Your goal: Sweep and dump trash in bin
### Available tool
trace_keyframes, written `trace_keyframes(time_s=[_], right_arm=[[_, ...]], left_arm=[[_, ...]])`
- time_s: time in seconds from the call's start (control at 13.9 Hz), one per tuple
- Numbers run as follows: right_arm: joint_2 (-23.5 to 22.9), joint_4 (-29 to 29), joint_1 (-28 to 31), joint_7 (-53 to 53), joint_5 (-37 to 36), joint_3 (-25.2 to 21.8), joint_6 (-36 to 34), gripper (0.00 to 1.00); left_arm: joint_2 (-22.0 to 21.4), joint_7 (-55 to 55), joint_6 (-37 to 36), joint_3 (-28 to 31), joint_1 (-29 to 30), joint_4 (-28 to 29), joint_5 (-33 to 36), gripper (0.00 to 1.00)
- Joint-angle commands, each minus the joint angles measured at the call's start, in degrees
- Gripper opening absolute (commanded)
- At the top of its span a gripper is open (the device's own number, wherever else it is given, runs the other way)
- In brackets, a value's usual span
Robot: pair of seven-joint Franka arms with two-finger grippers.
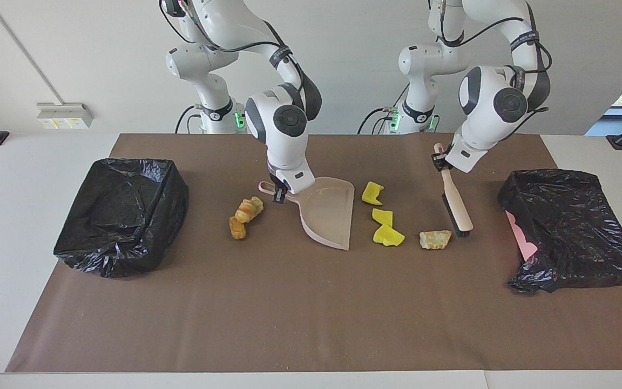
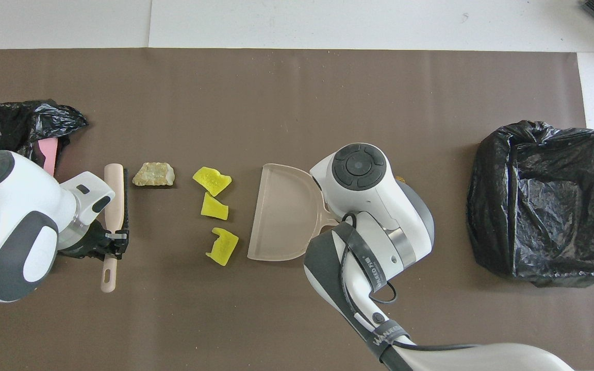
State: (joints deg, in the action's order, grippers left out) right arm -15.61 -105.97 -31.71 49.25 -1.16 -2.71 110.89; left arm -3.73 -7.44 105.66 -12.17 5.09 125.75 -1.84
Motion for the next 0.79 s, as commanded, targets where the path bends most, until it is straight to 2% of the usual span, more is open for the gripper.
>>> trace_keyframes(time_s=[0.0, 0.29, 0.72], right_arm=[[1.02, -2.65, -0.28, 0.94, -0.86, 0.25, 2.39, 0.00], [1.20, -3.45, 0.07, 0.94, -0.86, 0.25, 3.36, 0.00], [1.20, -3.71, 0.07, 0.50, -0.86, 0.25, 3.54, 0.00]], left_arm=[[4.68, 5.50, 6.20, -0.75, -0.08, 0.11, 1.13, 0.00], [5.40, 7.44, 10.35, -1.10, -3.15, 0.46, 0.96, 0.00], [3.03, 7.36, 10.35, -1.19, -14.13, 3.44, 0.34, 0.00]])
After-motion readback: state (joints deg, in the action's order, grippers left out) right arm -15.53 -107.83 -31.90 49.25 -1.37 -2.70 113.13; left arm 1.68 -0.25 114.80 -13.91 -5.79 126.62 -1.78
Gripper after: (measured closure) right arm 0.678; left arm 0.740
